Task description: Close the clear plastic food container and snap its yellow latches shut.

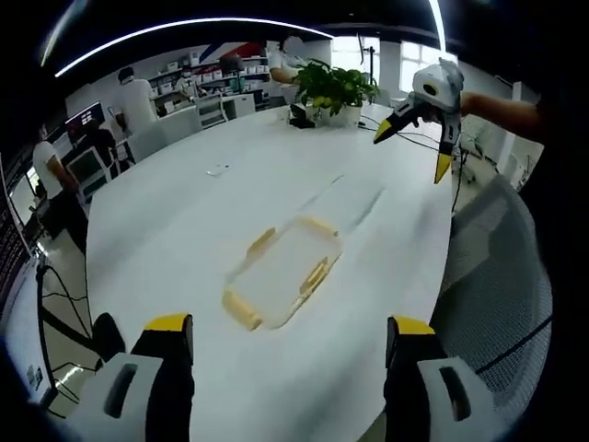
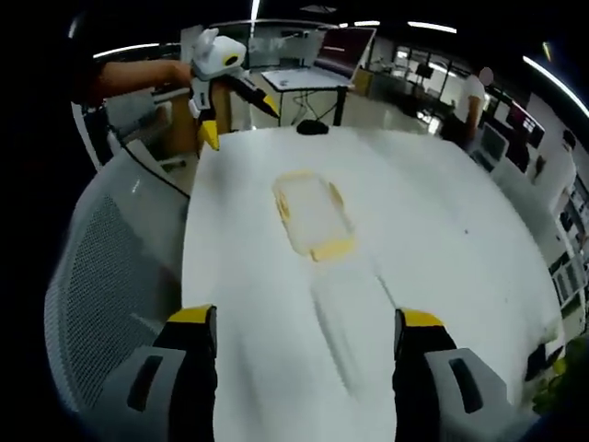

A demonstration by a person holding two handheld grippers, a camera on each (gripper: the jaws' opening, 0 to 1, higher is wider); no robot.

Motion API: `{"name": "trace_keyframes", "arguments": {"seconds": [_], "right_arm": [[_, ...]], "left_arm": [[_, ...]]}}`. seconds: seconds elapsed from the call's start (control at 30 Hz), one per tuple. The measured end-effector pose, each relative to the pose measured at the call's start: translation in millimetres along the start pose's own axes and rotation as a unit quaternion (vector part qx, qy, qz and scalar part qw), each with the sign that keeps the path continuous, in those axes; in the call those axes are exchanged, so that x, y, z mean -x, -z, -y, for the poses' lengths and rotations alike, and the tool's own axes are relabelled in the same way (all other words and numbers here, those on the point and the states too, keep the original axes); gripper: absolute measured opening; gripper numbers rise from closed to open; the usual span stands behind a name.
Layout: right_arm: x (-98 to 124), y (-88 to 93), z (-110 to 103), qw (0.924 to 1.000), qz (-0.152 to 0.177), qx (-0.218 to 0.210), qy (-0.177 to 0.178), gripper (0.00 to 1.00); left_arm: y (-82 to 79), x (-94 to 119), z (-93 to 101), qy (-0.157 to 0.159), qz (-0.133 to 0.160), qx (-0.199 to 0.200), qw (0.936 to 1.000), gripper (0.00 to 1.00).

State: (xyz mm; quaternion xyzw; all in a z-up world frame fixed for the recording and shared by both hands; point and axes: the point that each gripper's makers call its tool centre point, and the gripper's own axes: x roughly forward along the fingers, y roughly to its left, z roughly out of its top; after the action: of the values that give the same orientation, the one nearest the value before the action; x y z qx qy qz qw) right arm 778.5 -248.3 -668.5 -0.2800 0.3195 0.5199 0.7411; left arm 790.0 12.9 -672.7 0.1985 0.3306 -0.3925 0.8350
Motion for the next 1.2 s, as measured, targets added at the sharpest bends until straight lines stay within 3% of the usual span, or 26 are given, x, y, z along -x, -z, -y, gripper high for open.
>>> {"name": "trace_keyframes", "arguments": {"seconds": [0.6, 1.2], "right_arm": [[-34.8, -27.8, 17.1, 0.9985, -0.015, 0.038, -0.036, 0.67], [-73.0, -33.4, 25.3, 0.9934, -0.052, 0.075, -0.070, 0.59]], "left_arm": [[2.4, -19.7, -20.1, 0.030, -0.033, -0.053, 0.9976, 0.67], [9.7, -45.8, -37.0, 0.051, -0.059, -0.106, 0.9913, 0.56]]}}
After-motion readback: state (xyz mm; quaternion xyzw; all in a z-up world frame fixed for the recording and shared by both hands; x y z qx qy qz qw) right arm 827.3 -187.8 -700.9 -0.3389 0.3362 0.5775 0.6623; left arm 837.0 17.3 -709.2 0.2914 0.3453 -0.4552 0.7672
